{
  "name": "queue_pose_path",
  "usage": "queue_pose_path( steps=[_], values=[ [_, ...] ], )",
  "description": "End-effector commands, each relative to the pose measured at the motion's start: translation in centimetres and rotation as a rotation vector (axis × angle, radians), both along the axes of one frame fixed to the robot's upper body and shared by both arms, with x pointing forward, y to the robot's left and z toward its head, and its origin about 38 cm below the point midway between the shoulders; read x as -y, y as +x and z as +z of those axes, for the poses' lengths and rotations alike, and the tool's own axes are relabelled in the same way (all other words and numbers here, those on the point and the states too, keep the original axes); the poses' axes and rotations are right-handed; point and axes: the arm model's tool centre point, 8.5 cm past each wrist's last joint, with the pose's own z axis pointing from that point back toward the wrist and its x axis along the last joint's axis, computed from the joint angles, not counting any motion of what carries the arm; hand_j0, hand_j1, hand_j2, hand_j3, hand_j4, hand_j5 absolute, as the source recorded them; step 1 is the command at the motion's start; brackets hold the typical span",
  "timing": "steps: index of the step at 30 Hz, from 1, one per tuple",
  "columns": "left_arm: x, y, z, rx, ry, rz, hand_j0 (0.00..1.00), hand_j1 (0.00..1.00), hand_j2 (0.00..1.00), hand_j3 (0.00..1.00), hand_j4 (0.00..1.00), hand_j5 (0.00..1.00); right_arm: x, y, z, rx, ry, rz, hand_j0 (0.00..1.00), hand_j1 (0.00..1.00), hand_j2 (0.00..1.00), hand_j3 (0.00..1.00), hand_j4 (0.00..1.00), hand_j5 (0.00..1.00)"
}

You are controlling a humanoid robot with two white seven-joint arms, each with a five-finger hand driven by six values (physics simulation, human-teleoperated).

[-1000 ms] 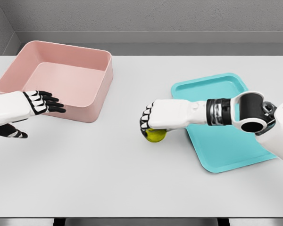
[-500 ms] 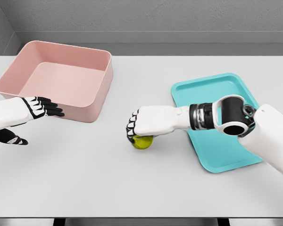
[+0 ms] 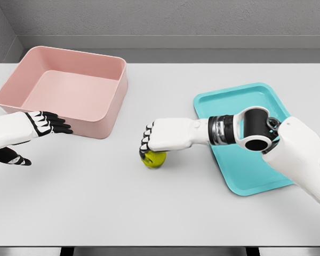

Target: Put the tennis from the blue tray into the pink basket with both arms

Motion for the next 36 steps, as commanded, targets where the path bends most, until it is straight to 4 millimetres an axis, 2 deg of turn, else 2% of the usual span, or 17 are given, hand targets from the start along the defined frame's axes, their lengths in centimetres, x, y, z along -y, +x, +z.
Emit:
queue_pose_path(
  steps=[1, 7, 9, 10, 11, 14, 16, 19, 22, 24, 25, 27, 29, 31, 34, 36],
  values=[
    [0.0, 0.0, 0.1, -0.001, -0.004, 0.003, 1.00, 1.00, 1.00, 1.00, 1.00, 1.00, 0.4, 0.3, 0.5, 0.009, 0.005, -0.013, 0.99, 0.99, 0.99, 0.99, 0.99, 0.99],
    [0.5, 0.0, -0.7, 0.002, -0.002, -0.011, 1.00, 1.00, 1.00, 1.00, 1.00, 1.00, 1.6, 0.0, 3.1, 0.075, 0.031, -0.015, 1.00, 1.00, 1.00, 1.00, 1.00, 1.00],
    [1.1, 0.1, -1.4, 0.010, 0.004, -0.026, 1.00, 1.00, 1.00, 1.00, 1.00, 1.00, 2.7, 0.0, 4.8, 0.119, 0.045, -0.030, 1.00, 1.00, 1.00, 1.00, 1.00, 1.00],
    [1.6, 0.1, -1.9, 0.018, 0.003, -0.038, 1.00, 1.00, 1.00, 1.00, 1.00, 1.00, 3.5, -0.1, 6.3, 0.156, 0.061, -0.040, 1.00, 1.00, 1.00, 1.00, 1.00, 1.00],
    [2.1, 0.2, -2.3, 0.022, 0.002, -0.047, 1.00, 1.00, 1.00, 1.00, 1.00, 1.00, 4.6, 0.3, 7.4, 0.179, 0.075, -0.069, 1.00, 1.00, 1.00, 1.00, 1.00, 1.00],
    [3.4, 0.3, -3.5, 0.044, 0.006, -0.076, 1.00, 1.00, 1.00, 1.00, 1.00, 1.00, 9.6, 1.1, 12.2, 0.224, 0.182, -0.173, 1.00, 1.00, 1.00, 1.00, 1.00, 1.00],
    [4.3, 0.3, -4.3, 0.060, 0.020, -0.098, 1.00, 1.00, 1.00, 1.00, 1.00, 1.00, 14.1, 0.5, 13.6, 0.172, 0.305, -0.253, 1.00, 1.00, 1.00, 1.00, 1.00, 1.00],
    [5.1, 0.3, -4.6, 0.071, 0.024, -0.117, 1.00, 1.00, 1.00, 1.00, 1.00, 1.00, 19.9, -1.1, 12.3, 0.124, 0.438, -0.405, 1.00, 1.00, 1.00, 1.00, 1.00, 1.00],
    [6.3, 0.4, -5.1, 0.062, 0.016, -0.137, 1.00, 1.00, 1.00, 1.00, 1.00, 1.00, 21.5, -2.3, 10.1, 0.044, 0.493, -0.449, 1.00, 1.00, 1.00, 1.00, 1.00, 1.00],
    [6.7, 0.5, -5.1, 0.067, 0.003, -0.143, 1.00, 1.00, 1.00, 1.00, 1.00, 1.00, 23.9, -3.2, 9.9, 0.026, 0.553, -0.506, 1.00, 1.00, 1.00, 1.00, 1.00, 1.00],
    [7.1, 0.6, -5.2, 0.066, -0.005, -0.148, 1.00, 1.00, 1.00, 1.00, 1.00, 1.00, 24.8, -4.0, 9.0, 0.009, 0.562, -0.538, 1.00, 1.00, 1.00, 1.00, 1.00, 1.00],
    [8.0, 0.8, -5.3, 0.069, -0.017, -0.162, 1.00, 1.00, 1.00, 1.00, 1.00, 1.00, 24.8, -4.4, 7.3, -0.035, 0.578, -0.555, 1.00, 1.00, 1.00, 1.00, 1.00, 1.00],
    [9.1, 1.1, -5.5, 0.085, -0.020, -0.179, 1.00, 1.00, 1.00, 1.00, 1.00, 1.00, 25.7, -5.0, 6.4, -0.051, 0.592, -0.595, 1.00, 1.00, 1.00, 1.00, 1.00, 1.00],
    [10.1, 1.3, -5.7, 0.107, -0.023, -0.193, 1.00, 1.00, 1.00, 1.00, 1.00, 1.00, 25.7, -5.1, 5.8, -0.058, 0.621, -0.607, 1.00, 1.00, 1.00, 1.00, 1.00, 1.00],
    [11.7, 1.7, -5.7, 0.146, -0.032, -0.213, 1.00, 1.00, 1.00, 1.00, 1.00, 1.00, 26.7, -4.8, 4.6, -0.088, 0.631, -0.650, 1.00, 1.00, 1.00, 1.00, 1.00, 1.00],
    [12.5, 2.1, -5.4, 0.177, -0.026, -0.224, 1.00, 1.00, 1.00, 1.00, 1.00, 1.00, 26.7, -4.8, 4.6, -0.088, 0.629, -0.650, 1.00, 1.00, 1.00, 1.00, 1.00, 1.00]
  ],
)
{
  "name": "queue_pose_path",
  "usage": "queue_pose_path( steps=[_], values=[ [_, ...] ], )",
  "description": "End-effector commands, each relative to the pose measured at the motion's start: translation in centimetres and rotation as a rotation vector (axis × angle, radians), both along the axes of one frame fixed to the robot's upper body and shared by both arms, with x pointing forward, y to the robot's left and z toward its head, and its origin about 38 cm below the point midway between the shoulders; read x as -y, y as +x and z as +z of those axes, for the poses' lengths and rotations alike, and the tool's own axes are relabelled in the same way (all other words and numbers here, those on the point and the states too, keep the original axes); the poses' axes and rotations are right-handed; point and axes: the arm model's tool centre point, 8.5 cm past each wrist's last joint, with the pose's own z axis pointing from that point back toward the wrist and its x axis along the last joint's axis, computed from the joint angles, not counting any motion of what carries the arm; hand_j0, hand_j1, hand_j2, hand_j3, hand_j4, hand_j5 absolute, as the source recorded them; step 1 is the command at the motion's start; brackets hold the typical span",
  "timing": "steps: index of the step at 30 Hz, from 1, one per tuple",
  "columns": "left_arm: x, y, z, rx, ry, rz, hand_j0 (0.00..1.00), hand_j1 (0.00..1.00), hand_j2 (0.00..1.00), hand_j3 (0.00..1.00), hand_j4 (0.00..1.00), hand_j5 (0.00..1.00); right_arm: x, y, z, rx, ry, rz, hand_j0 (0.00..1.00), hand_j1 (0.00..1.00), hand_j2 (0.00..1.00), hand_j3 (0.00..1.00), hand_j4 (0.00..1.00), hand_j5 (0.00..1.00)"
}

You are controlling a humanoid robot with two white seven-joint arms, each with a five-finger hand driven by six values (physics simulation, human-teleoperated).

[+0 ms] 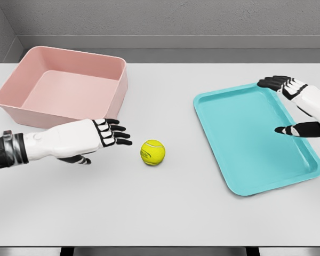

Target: Put the tennis from the blue tray into the pink basket with both arms

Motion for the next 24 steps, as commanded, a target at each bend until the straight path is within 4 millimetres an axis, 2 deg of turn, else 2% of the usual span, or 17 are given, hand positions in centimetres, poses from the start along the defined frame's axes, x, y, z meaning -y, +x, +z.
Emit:
queue_pose_path(
  steps=[1, 4, 15, 19, 24],
  values=[
    [1.3, 0.1, -0.4, 0.018, -0.008, -0.014, 1.00, 1.00, 1.00, 1.00, 1.00, 1.00, 0.3, 0.1, -0.1, -0.006, 0.017, -0.012, 1.00, 1.00, 1.00, 1.00, 1.00, 1.00],
    [2.1, 0.4, -0.1, 0.039, -0.018, -0.025, 1.00, 1.00, 1.00, 1.00, 1.00, 1.00, 0.2, 0.1, -0.2, -0.007, 0.017, -0.009, 1.00, 1.00, 1.00, 1.00, 1.00, 1.00],
    [6.7, 0.2, -0.9, 0.018, -0.022, -0.146, 1.00, 1.00, 1.00, 1.00, 1.00, 1.00, 0.4, 0.0, -0.4, -0.013, 0.014, -0.014, 1.00, 1.00, 1.00, 1.00, 1.00, 1.00],
    [7.8, 0.2, -1.1, 0.011, -0.020, -0.174, 1.00, 1.00, 1.00, 1.00, 1.00, 1.00, 0.4, 0.0, -0.4, -0.015, 0.014, -0.014, 1.00, 1.00, 1.00, 1.00, 1.00, 1.00],
    [7.9, 0.4, -0.8, 0.014, -0.028, -0.174, 1.00, 1.00, 1.00, 1.00, 1.00, 1.00, 0.4, 0.0, -0.4, -0.015, 0.014, -0.014, 1.00, 1.00, 1.00, 1.00, 1.00, 1.00]
  ],
)
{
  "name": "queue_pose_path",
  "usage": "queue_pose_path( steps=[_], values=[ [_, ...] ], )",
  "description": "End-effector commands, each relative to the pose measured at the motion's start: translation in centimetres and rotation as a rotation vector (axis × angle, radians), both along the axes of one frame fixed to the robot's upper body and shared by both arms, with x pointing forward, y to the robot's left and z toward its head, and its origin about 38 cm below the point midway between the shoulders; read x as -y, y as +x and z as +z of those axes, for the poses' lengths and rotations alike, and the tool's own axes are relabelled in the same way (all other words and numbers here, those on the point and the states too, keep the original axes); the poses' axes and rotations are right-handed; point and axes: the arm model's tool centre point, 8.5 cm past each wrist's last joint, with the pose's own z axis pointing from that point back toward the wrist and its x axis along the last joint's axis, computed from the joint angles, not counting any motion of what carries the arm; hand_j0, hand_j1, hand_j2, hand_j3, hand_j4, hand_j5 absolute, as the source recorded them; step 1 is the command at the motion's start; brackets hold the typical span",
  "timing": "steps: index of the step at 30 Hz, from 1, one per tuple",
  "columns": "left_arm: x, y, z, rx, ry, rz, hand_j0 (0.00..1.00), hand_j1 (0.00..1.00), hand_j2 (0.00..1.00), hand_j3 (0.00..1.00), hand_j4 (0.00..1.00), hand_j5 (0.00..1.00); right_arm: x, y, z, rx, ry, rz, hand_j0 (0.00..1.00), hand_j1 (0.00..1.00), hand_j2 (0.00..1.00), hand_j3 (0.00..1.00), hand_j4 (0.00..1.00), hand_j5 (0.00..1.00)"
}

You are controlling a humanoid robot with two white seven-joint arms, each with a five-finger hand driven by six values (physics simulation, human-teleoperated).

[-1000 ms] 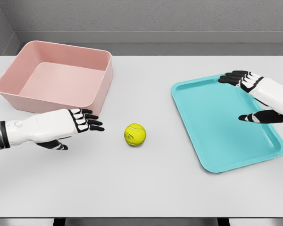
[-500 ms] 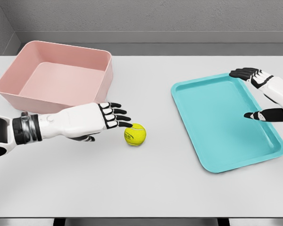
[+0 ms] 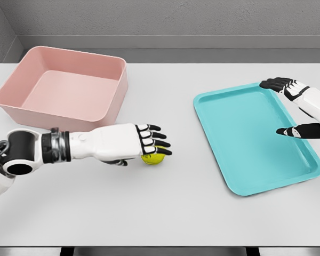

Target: Put the tennis from the blue tray into the pink basket with both arms

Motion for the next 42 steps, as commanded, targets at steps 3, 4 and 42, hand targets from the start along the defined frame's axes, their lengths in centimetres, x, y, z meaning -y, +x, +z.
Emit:
queue_pose_path(
  steps=[3, 4, 42],
  values=[
    [0.1, 0.0, 0.1, -0.024, -0.024, -0.003, 1.00, 1.00, 1.00, 1.00, 1.00, 1.00, 0.0, 0.0, 0.1, -0.001, 0.008, 0.000, 1.00, 1.00, 1.00, 1.00, 1.00, 1.00],
    [0.2, -0.1, -0.1, -0.040, -0.029, -0.005, 1.00, 1.00, 1.00, 1.00, 1.00, 1.00, 0.0, 0.0, 0.0, -0.003, 0.008, 0.000, 1.00, 1.00, 1.00, 1.00, 1.00, 1.00],
    [1.6, 4.0, -3.3, -0.151, 0.004, 0.041, 1.00, 1.00, 1.00, 1.00, 1.00, 1.00, 0.0, 0.0, 0.1, 0.000, 0.009, 0.002, 1.00, 1.00, 1.00, 1.00, 1.00, 1.00]
  ],
)
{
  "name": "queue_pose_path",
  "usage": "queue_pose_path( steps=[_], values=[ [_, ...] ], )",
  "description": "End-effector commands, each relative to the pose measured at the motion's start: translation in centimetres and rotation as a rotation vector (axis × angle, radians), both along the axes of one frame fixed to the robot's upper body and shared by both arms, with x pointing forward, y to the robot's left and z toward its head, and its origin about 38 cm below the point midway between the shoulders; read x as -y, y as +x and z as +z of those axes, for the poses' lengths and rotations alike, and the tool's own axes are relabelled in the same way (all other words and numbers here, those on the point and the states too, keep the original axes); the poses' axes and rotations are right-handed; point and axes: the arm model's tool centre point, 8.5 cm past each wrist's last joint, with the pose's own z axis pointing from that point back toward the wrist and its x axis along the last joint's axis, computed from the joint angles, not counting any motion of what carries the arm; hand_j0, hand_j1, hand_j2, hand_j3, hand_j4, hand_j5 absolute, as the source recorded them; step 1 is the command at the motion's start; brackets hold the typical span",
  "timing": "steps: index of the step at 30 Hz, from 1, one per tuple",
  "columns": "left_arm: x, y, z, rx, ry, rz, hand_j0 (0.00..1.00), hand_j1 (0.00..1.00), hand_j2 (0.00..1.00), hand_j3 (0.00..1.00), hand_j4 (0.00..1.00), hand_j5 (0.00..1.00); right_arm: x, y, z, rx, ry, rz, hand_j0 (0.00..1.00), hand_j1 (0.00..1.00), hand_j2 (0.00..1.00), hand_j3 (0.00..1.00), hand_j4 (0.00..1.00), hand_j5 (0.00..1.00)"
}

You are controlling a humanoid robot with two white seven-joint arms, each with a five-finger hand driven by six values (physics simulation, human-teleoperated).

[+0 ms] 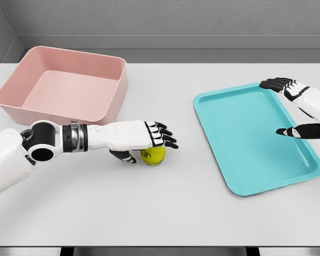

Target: Put the tennis from the blue tray into the pink basket with both arms

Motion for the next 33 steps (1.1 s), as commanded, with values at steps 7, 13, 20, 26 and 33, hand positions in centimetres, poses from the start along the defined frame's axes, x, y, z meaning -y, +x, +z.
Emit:
queue_pose_path(
  steps=[7, 13, 20, 26, 33],
  values=[
    [0.4, 0.5, -1.1, -0.030, 0.002, 0.013, 1.00, 1.00, 1.00, 1.00, 1.00, 1.00, 0.0, 0.0, 0.1, -0.001, 0.008, 0.000, 1.00, 1.00, 1.00, 1.00, 1.00, 1.00],
    [0.7, 0.4, -1.4, -0.038, 0.003, 0.010, 1.00, 1.00, 1.00, 1.00, 1.00, 1.00, 0.0, 0.0, 0.0, -0.002, 0.006, -0.001, 1.00, 1.00, 1.00, 1.00, 1.00, 1.00],
    [0.3, 0.7, -1.9, -0.049, 0.019, 0.023, 0.78, 0.78, 0.78, 0.78, 0.78, 0.78, 0.1, 0.0, 0.1, -0.002, 0.005, -0.001, 1.00, 1.00, 1.00, 1.00, 1.00, 1.00],
    [0.4, 0.4, -2.4, -0.067, 0.056, 0.007, 0.64, 0.64, 0.64, 0.64, 0.64, 0.64, 0.1, 0.0, 0.0, -0.004, 0.005, -0.002, 1.00, 1.00, 1.00, 1.00, 1.00, 1.00],
    [0.3, 0.3, -2.5, -0.073, 0.068, 0.005, 0.54, 0.54, 0.54, 0.54, 0.54, 0.54, 0.1, 0.0, -0.1, -0.006, 0.006, -0.003, 1.00, 1.00, 1.00, 1.00, 1.00, 1.00]
  ],
)
